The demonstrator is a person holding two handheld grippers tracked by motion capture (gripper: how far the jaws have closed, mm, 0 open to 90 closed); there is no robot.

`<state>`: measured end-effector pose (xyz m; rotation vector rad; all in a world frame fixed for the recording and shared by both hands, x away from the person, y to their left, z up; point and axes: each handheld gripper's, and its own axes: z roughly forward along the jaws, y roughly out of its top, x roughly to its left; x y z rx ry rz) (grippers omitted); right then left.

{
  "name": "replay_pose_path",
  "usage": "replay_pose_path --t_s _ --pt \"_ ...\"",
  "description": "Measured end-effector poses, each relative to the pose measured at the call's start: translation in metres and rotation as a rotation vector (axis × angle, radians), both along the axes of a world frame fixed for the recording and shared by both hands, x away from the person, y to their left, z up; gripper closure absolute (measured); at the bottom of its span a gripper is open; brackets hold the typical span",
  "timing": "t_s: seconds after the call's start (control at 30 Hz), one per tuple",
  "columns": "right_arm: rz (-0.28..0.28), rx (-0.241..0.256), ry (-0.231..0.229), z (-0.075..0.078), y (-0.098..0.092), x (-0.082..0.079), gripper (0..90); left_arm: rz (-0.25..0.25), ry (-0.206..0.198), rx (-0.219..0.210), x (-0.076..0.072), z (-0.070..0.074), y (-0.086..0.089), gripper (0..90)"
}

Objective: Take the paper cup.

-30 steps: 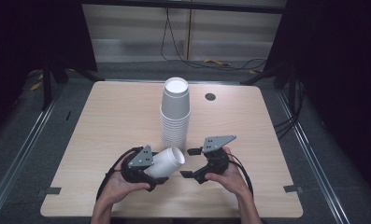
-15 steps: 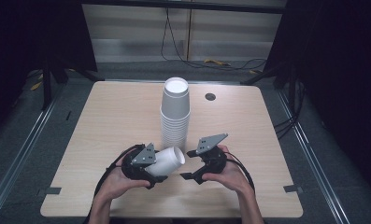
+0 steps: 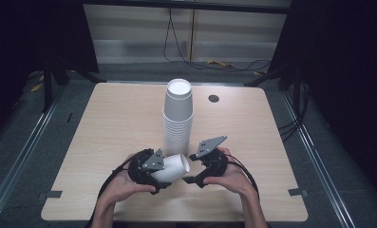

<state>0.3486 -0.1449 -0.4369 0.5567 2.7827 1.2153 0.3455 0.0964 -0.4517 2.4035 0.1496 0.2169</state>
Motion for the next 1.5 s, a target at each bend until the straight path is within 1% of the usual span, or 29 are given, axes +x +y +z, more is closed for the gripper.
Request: replay_pose_path --t_s 0.07,0.1,0.2,0.23,0.27,0.33,0.37,0.43,0.5,0.53,0.57,0.6,0.63,0.67,0.7,0.77,0.8,0.97,1.1,1.13,1.17,1.2,1.23,1.27,1.3,1.33,1.37,1.47,1.5 --pt "0.008 -0.006 0.005 -0.001 0.001 0.001 17.2 -0.009 -0.011 0.022 0.0 0.0 -0.003 16.5" --pt "0.006 -0.009 0.009 -0.001 0.002 0.001 17.3 -0.006 -0.014 0.023 0.0 0.001 -0.004 16.4" --pt "0.021 -0.036 0.009 -0.002 0.004 0.001 17.3 -0.015 -0.002 0.049 0.0 0.002 -0.006 16.4" --pt "0.028 -0.057 0.011 -0.002 0.005 0.001 17.3 -0.006 -0.005 0.06 0.0 0.001 -0.007 16.5" --pt "0.032 -0.072 0.006 -0.003 0.006 0.001 17.3 -0.012 -0.007 0.067 0.0 0.002 -0.007 16.4" --pt "0.036 -0.089 0.01 -0.004 0.007 0.002 17.6 -0.027 -0.008 0.063 0.001 0.002 -0.008 16.4" --pt "0.037 -0.091 0.011 -0.005 0.007 0.002 17.8 -0.029 0.004 0.066 0.0 0.001 -0.008 16.4" --pt "0.044 -0.095 0.019 -0.005 0.007 0.002 19.0 -0.032 0.006 0.071 0.0 0.0 -0.01 16.4" --pt "0.045 -0.099 0.013 -0.005 0.008 0.002 19.6 -0.043 0.003 0.085 0.0 -0.002 -0.013 16.4" --pt "0.051 -0.097 0.018 -0.005 0.008 0.002 20.1 -0.05 0.004 0.084 0.0 -0.002 -0.014 16.4" --pt "0.062 -0.102 0.018 -0.005 0.009 0.002 20.1 -0.057 0.007 0.099 0.0 -0.002 -0.015 16.4" --pt "0.06 -0.106 0.022 -0.005 0.009 0.001 20.1 -0.06 0.0 0.096 0.0 -0.002 -0.016 16.4" --pt "0.071 -0.107 0.025 -0.005 0.01 0.002 20.1 -0.069 0.0 0.108 0.0 -0.001 -0.018 16.4" --pt "0.077 -0.11 0.028 -0.006 0.011 0.002 19.8 -0.064 0.009 0.094 -0.002 -0.002 -0.02 16.4" --pt "0.085 -0.105 0.027 -0.006 0.011 0.002 19.3 -0.084 -0.005 0.105 -0.001 0.0 -0.02 16.4" --pt "0.094 -0.095 0.035 -0.006 0.011 0.002 18.7 -0.09 -0.007 0.089 -0.002 0.0 -0.022 16.4" --pt "0.101 -0.085 0.039 -0.006 0.011 0.002 18.7 -0.098 -0.008 0.09 -0.003 0.0 -0.023 16.4" --pt "0.123 -0.063 0.051 -0.004 0.01 0.001 18.9 -0.119 0.006 0.105 -0.004 -0.002 -0.027 16.5" --pt "0.14 -0.08 0.062 -0.005 0.013 0.001 19.2 -0.13 0.006 0.116 -0.004 -0.003 -0.029 16.5" --pt "0.141 -0.083 0.067 -0.006 0.013 0.001 19.5 -0.153 -0.011 0.148 -0.003 -0.001 -0.029 16.5" --pt "0.151 -0.082 0.058 -0.006 0.014 0.002 20.0 -0.143 -0.004 0.131 -0.004 -0.002 -0.03 16.5" --pt "0.15 -0.084 0.067 -0.006 0.014 0.002 20.1 -0.153 -0.016 0.152 -0.003 -0.001 -0.029 16.5" --pt "0.15 -0.09 0.061 -0.006 0.015 0.002 20.2 -0.151 -0.013 0.152 -0.003 -0.001 -0.029 16.6" --pt "0.148 -0.089 0.058 -0.006 0.015 0.001 20.3 -0.143 -0.002 0.125 -0.004 -0.003 -0.029 16.6" --pt "0.152 -0.078 0.057 -0.006 0.014 0.002 20.7 -0.167 -0.02 0.168 -0.002 0.0 -0.027 16.6" --pt "0.155 -0.077 0.06 -0.006 0.014 0.002 20.9 -0.153 -0.008 0.145 -0.004 -0.002 -0.028 16.7" --pt "0.162 -0.069 0.064 -0.005 0.014 0.002 21.1 -0.158 -0.016 0.149 -0.004 -0.001 -0.028 16.7" --pt "0.157 -0.063 0.062 -0.005 0.014 0.002 21.0 -0.158 -0.014 0.144 -0.003 -0.001 -0.027 16.7" --pt "0.157 -0.062 0.063 -0.005 0.014 0.002 20.8 -0.125 0.008 0.096 -0.005 -0.004 -0.028 16.7"
